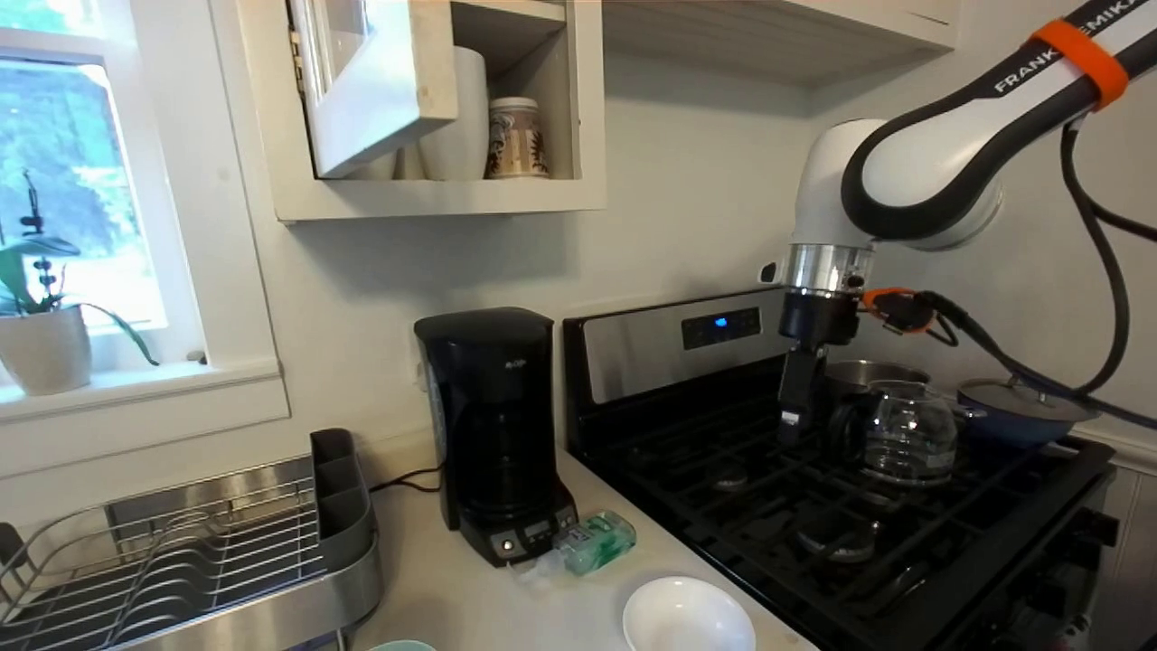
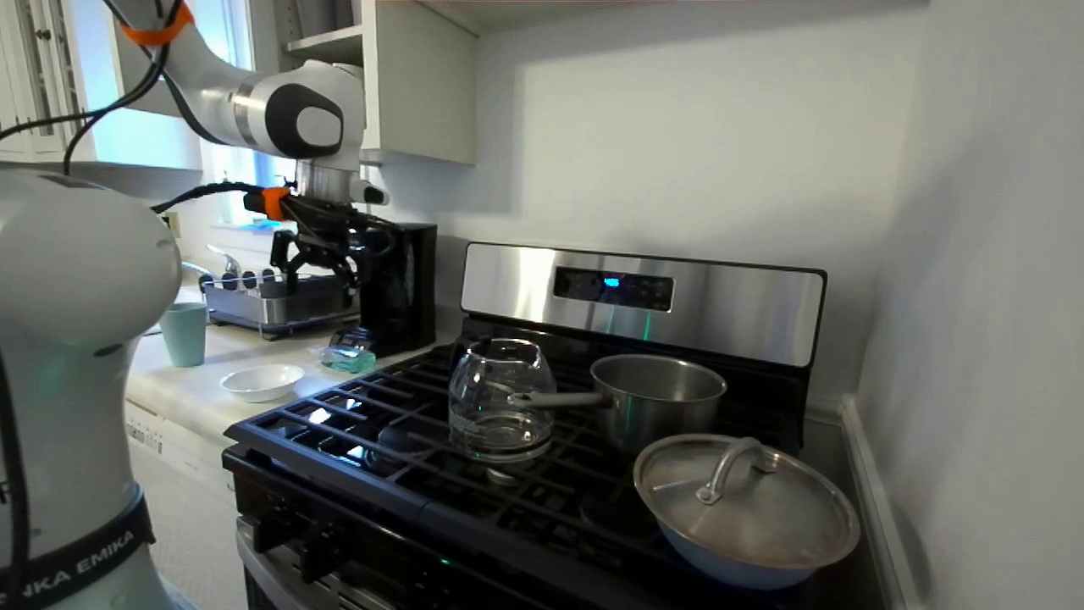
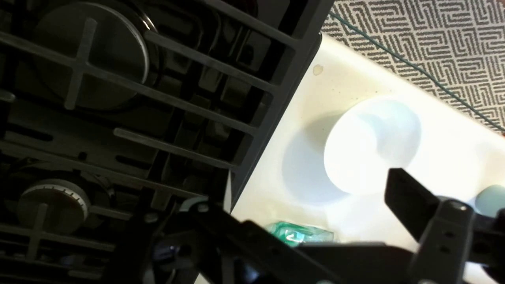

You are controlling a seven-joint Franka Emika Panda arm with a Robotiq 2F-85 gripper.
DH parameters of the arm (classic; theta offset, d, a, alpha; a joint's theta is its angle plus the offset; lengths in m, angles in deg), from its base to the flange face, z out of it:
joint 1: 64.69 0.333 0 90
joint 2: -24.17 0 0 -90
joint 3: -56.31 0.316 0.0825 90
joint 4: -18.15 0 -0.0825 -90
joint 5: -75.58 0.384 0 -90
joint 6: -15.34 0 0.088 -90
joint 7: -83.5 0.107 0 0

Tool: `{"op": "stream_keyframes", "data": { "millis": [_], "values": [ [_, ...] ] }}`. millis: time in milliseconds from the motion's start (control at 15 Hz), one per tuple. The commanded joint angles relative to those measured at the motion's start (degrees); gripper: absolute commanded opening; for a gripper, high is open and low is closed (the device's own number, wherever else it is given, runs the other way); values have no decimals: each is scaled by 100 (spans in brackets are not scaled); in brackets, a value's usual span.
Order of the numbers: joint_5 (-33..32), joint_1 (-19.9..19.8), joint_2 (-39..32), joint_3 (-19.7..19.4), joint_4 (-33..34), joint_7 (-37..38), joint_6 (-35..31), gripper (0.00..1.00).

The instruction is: Put the white plate on the drip tray of the coffee machine

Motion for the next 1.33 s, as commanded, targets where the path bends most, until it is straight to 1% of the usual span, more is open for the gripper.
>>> {"op": "stream_keyframes", "data": {
  "millis": [0,67,133,333,733,800,867,1000,1267],
  "values": [
    [339,280,-820,170,239,58,-638,100],
    [406,350,-999,189,292,-92,-779,100],
    [165,217,-547,172,68,50,-532,100],
    [217,280,-932,250,201,35,-724,100],
    [222,274,-979,252,261,24,-725,100],
    [442,372,-1107,252,339,-167,-751,100],
    [414,391,-1194,296,369,-136,-798,100],
    [655,501,-1457,368,443,-333,-926,100],
    [1094,553,-2015,567,584,-715,-1228,100]
  ]
}}
